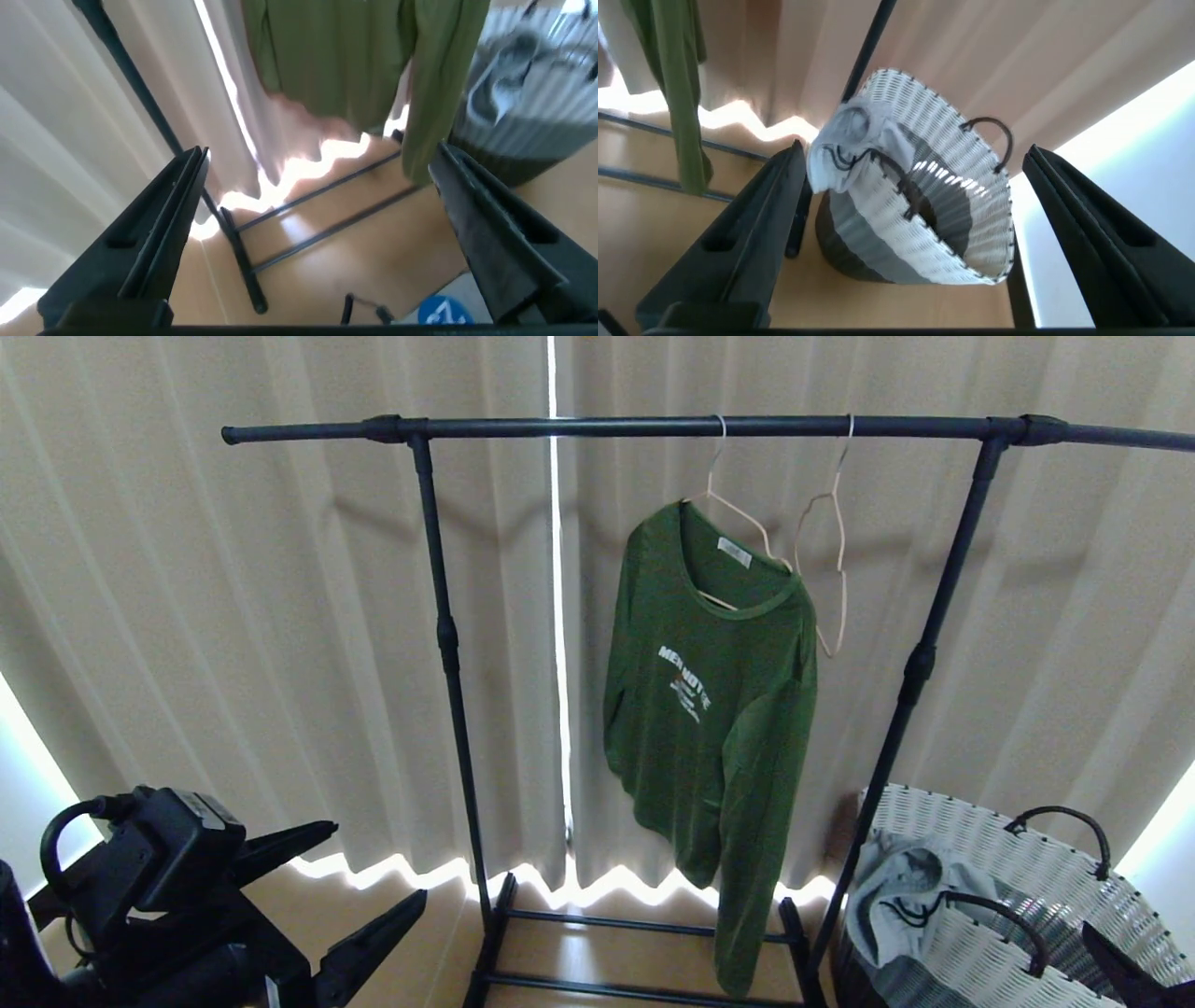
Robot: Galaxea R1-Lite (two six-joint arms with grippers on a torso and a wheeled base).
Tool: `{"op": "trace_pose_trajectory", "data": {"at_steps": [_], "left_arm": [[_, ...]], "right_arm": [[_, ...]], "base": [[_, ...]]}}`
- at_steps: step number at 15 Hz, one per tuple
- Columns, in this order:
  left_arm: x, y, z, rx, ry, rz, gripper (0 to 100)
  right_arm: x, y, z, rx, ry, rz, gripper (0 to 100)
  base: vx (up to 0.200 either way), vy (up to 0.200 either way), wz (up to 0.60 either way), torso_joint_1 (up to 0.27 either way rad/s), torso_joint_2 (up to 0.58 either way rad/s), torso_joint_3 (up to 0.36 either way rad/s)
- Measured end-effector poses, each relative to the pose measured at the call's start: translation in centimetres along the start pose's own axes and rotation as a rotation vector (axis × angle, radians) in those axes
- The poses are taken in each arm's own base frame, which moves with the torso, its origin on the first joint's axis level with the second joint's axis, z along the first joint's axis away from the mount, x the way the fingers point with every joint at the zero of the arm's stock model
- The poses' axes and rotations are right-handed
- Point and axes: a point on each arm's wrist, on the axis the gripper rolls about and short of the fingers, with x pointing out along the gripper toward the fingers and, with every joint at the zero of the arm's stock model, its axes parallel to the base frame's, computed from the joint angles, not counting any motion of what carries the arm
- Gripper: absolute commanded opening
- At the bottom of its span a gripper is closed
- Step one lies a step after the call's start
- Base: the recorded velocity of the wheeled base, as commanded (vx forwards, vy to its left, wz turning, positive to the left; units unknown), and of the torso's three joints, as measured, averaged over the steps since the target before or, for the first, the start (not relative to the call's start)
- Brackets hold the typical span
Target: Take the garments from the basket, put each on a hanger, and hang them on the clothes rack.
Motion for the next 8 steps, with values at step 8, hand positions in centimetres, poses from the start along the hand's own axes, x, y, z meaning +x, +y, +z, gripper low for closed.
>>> {"op": "trace_pose_trajectory", "data": {"at_steps": [8], "left_arm": [[-0.32, 0.03, -0.4, 0.004, 0.01, 0.007, 100]], "right_arm": [[-0.06, 0.15, -0.48, -0.01, 0.033, 0.012, 100]], "base": [[0.0, 0.0, 0.0, -0.125, 0.4, 0.273]]}}
